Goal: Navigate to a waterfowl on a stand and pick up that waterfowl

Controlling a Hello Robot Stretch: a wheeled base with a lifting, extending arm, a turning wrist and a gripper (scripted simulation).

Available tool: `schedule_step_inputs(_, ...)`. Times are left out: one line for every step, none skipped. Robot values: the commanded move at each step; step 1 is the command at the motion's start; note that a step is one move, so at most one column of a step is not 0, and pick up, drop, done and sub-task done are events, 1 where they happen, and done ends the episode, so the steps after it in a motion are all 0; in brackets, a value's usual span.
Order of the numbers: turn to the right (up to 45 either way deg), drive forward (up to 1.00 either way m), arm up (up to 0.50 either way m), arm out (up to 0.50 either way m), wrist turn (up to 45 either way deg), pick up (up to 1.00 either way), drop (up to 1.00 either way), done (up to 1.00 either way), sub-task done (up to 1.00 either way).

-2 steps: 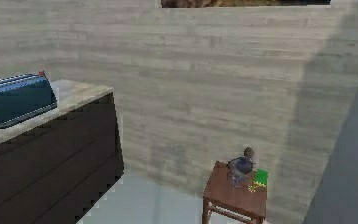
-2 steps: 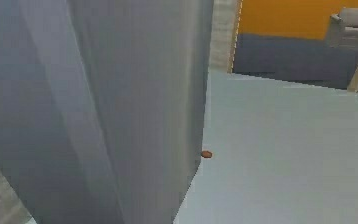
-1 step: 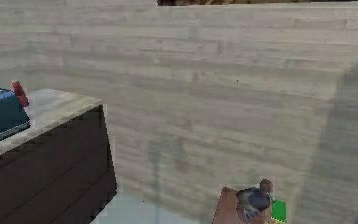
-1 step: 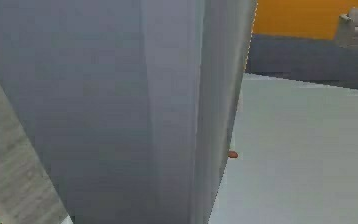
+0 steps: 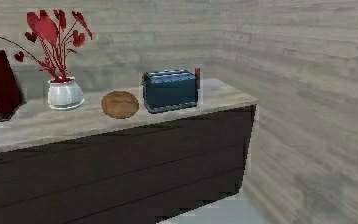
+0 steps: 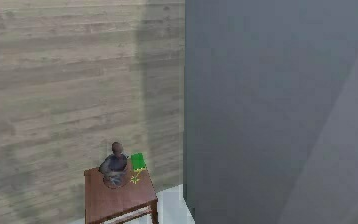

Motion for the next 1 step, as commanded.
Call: schedule_step_inputs(-18.0,0.0,0.0,0.0,0.0,0.0,0.0,0.0,0.0)
